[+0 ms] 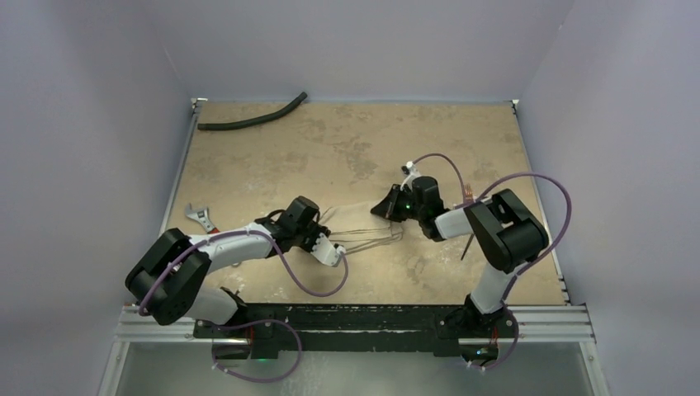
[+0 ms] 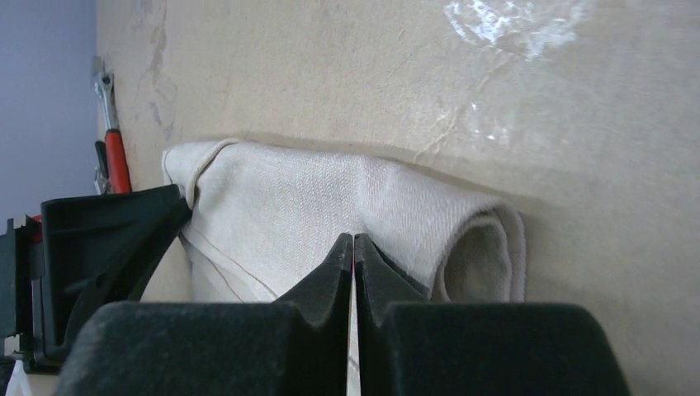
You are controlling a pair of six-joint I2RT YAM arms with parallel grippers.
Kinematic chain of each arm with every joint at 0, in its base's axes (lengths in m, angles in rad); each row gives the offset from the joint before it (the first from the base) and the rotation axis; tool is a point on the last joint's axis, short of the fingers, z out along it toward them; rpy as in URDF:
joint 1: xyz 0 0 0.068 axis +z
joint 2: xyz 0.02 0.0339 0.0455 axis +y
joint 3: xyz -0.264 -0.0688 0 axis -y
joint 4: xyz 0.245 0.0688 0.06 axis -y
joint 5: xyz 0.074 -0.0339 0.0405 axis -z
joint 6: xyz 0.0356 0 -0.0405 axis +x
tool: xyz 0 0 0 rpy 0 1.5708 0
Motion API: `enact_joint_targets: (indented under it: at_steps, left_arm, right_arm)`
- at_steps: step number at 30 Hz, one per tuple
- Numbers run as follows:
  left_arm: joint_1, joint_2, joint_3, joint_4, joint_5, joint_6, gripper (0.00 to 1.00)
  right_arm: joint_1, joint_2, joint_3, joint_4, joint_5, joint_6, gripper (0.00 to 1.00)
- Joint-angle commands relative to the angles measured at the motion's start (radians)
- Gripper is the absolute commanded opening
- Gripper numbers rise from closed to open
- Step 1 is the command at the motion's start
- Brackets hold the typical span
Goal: Fold the napkin into a case and place the utensils inside
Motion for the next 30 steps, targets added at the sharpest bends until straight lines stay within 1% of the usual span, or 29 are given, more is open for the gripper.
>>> enact_joint_targets:
  at_steps: [1,3,5,7,11,14,17,19,22,25,30]
  left_arm:
    - [0.011,-0.031,0.064,0.065,-0.027,0.079,0.3]
    - [0.016,-0.078,0.094,0.006,0.019,0.068,0.41]
    - [0.016,-0.144,0.091,-0.036,0.065,0.066,0.5]
    - [0.016,-0.24,0.062,-0.049,0.125,0.068,0.57]
    - [0.013,-0.417,0.064,-0.123,0.237,-0.016,0.66]
    - [0.013,-0.495,0.071,-0.234,0.282,-0.036,0.68]
    - [0.009,-0.525,0.055,-0.341,0.329,-0.013,0.69]
    - [0.005,-0.526,0.036,-0.372,0.358,0.003,0.7]
    - [-0.003,-0.49,0.007,-0.368,0.391,0.025,0.7]
    - [-0.011,-0.438,-0.028,-0.32,0.426,0.044,0.69]
    - [-0.029,-0.347,-0.091,-0.23,0.458,0.119,0.64]
  right_arm:
    - [-0.002,-0.151,-0.058,0.05,0.141,0.012,0.06]
    - [0.0,-0.221,-0.073,0.045,0.181,-0.018,0.07]
    - [0.007,-0.272,-0.079,0.027,0.186,-0.05,0.08]
    - [0.03,-0.287,-0.058,-0.011,0.189,-0.09,0.08]
    - [0.118,-0.255,0.006,-0.054,0.192,-0.145,0.06]
    - [0.189,-0.196,0.068,-0.05,0.166,-0.161,0.0]
    - [0.233,-0.127,0.141,-0.067,0.115,-0.18,0.0]
    - [0.264,-0.099,0.181,-0.08,0.115,-0.215,0.0]
    - [0.285,-0.056,0.233,-0.12,0.112,-0.247,0.0]
    - [0.285,-0.027,0.24,-0.093,0.08,-0.238,0.0]
    - [0.288,-0.02,0.211,-0.053,0.065,-0.263,0.0]
